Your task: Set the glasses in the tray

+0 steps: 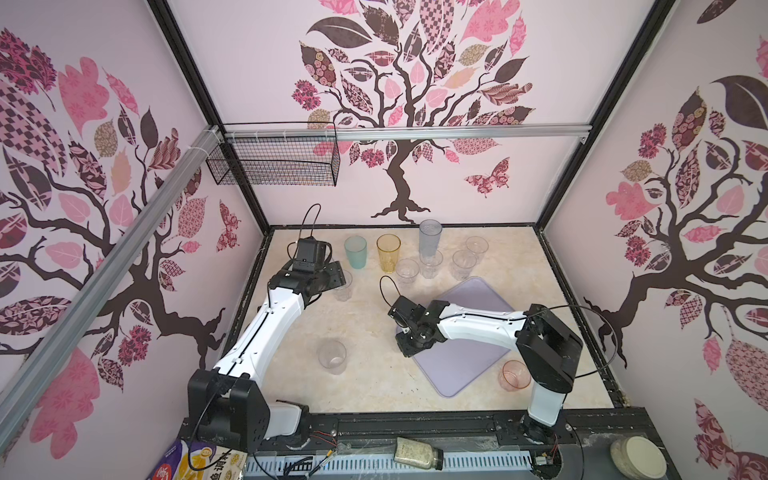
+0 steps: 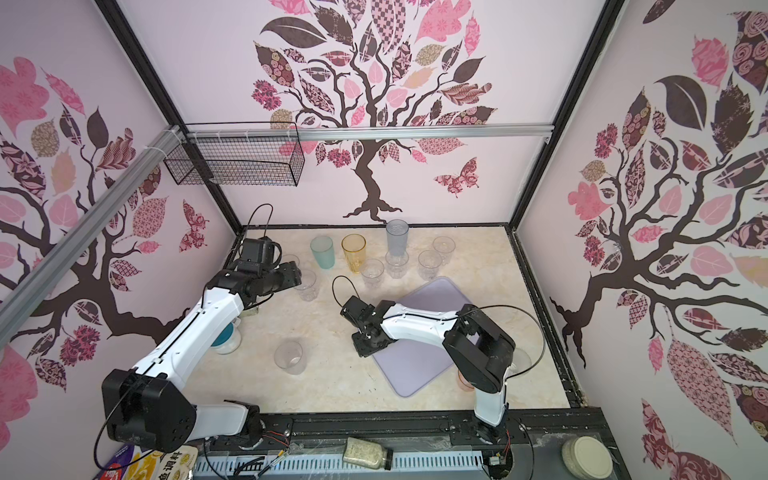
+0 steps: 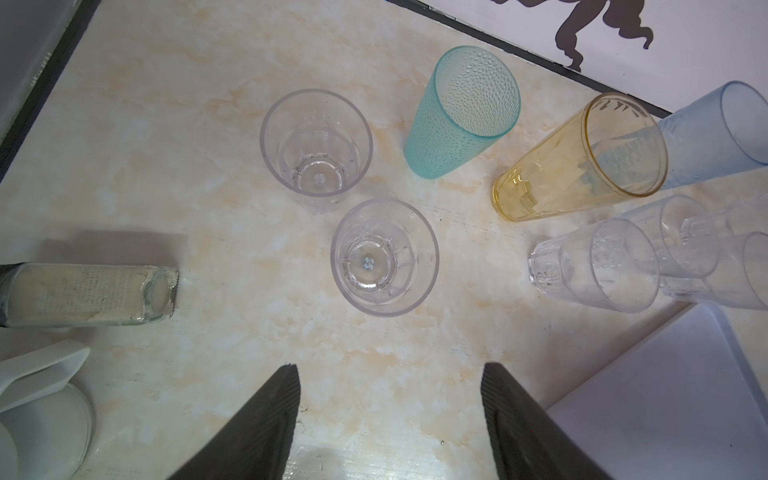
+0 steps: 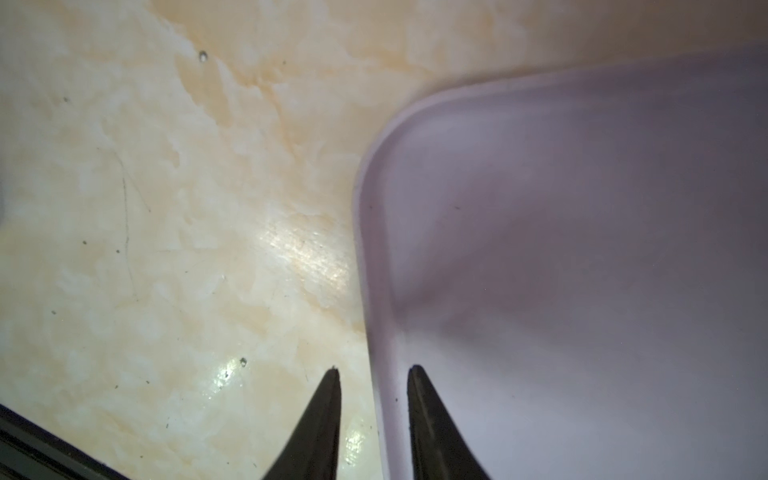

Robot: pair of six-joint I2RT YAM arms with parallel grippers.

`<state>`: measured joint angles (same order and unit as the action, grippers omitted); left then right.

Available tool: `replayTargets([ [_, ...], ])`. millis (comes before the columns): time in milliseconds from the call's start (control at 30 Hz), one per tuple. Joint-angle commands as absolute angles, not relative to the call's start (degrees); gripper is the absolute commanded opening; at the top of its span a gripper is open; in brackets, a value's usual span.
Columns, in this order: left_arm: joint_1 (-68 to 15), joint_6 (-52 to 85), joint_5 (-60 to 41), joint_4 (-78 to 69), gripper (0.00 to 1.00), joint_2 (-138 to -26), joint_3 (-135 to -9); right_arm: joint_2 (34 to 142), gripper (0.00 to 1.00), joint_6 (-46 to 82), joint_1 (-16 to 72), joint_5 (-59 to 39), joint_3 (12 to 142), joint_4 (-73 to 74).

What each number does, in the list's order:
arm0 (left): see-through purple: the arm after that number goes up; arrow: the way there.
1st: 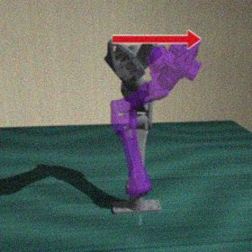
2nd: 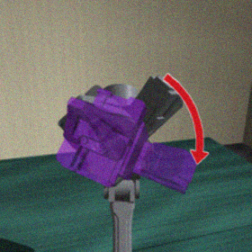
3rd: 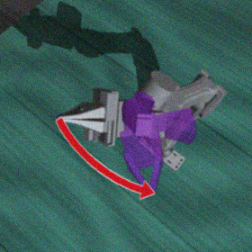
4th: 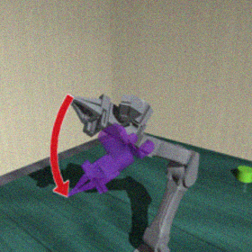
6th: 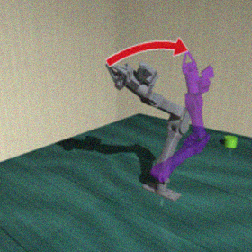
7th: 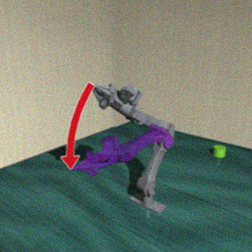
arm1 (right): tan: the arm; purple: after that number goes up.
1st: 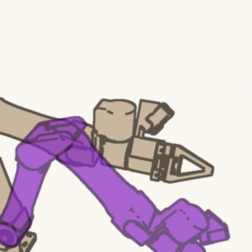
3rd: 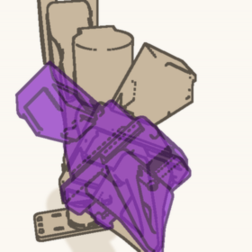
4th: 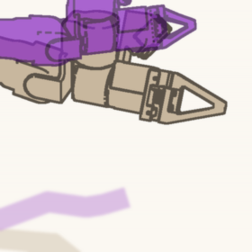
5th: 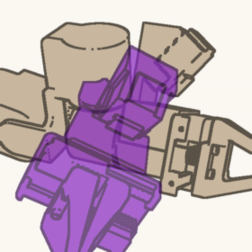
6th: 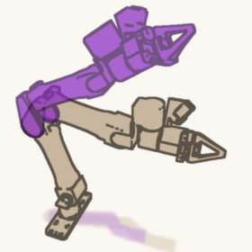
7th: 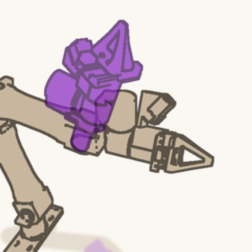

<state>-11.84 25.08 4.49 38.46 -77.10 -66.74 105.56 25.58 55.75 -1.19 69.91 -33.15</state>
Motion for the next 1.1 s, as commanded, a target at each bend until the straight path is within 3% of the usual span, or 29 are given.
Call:
replayTargets([
  [0,-11.91,24.68,4.82,38.09,0.74,-77.01,-67.92,108.63,0.26,25.22,56.38,-2.12,71.88,-32.98],
  [433,-12.16,24.61,3.95,38.27,0.74,-77.52,-68.75,111.53,0.08,28.23,56.16,3.05,73.15,-31.77],
  [1067,-14.55,24.09,8.7,39.6,0.74,-76.85,-70.74,114.5,0.03,29.26,49.88,5.55,79.35,-26.97],
])
